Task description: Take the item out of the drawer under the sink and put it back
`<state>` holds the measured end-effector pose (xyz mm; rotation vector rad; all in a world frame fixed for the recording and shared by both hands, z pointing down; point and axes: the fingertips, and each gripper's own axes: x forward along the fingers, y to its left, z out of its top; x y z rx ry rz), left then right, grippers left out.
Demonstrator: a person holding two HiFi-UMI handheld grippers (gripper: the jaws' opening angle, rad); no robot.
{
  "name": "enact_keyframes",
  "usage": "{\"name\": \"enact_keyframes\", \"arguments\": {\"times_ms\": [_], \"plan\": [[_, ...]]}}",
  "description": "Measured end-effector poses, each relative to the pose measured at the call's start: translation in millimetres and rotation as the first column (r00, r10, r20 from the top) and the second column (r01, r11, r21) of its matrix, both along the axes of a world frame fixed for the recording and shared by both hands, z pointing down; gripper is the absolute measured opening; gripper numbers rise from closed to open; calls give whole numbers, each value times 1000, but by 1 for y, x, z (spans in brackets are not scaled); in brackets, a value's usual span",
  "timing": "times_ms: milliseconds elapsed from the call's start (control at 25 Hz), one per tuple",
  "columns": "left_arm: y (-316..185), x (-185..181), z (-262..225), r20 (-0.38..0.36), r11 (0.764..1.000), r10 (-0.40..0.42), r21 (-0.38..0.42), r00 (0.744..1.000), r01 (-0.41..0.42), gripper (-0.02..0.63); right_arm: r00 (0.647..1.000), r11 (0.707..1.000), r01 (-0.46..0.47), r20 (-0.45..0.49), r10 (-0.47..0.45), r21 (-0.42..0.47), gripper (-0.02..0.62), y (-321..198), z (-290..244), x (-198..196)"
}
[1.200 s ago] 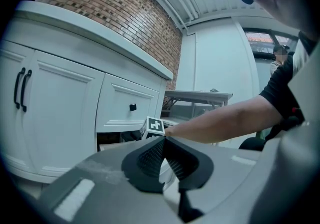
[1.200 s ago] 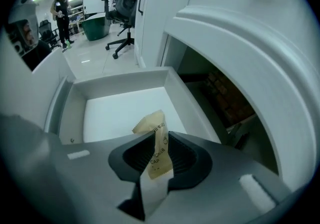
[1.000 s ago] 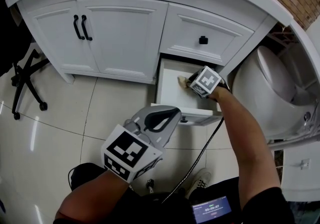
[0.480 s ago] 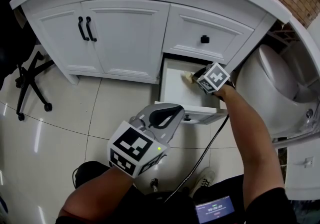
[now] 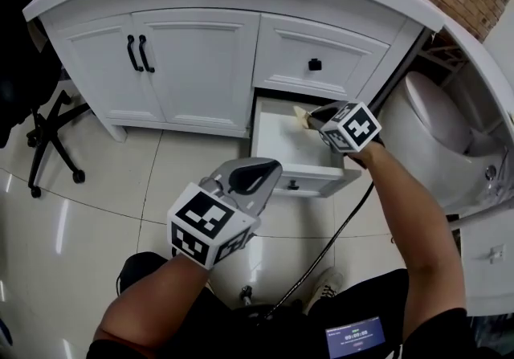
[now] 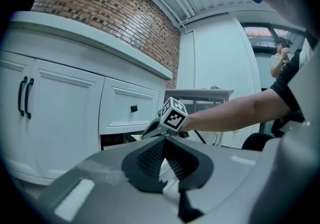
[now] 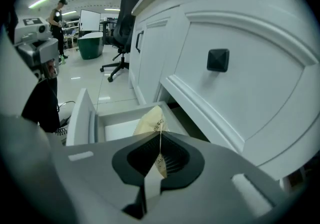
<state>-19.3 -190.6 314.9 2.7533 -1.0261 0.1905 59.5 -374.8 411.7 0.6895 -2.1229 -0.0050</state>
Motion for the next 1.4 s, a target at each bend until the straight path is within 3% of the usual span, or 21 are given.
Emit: {"name": "enact_keyframes", "arguments": {"times_ms": [520,880,1240,1400], "plan": [[9,8,-4,28,999,11,37,1000,-12,5,970,997,2,240,-21,79,12,99,-83,0],[8,1,-6,29,999,-13,49,1000,12,5,893,990,-80,450,20,116,12,158,-141,17],[10,3,-8,31,998,-11,65,999,9,5,825,978,-130,565,17,162,12,199,-177,30],[11,4,-11,26,997,-12,71,1000,10,5,814,972,-157,580,27,176,12,208,-173,38]]}}
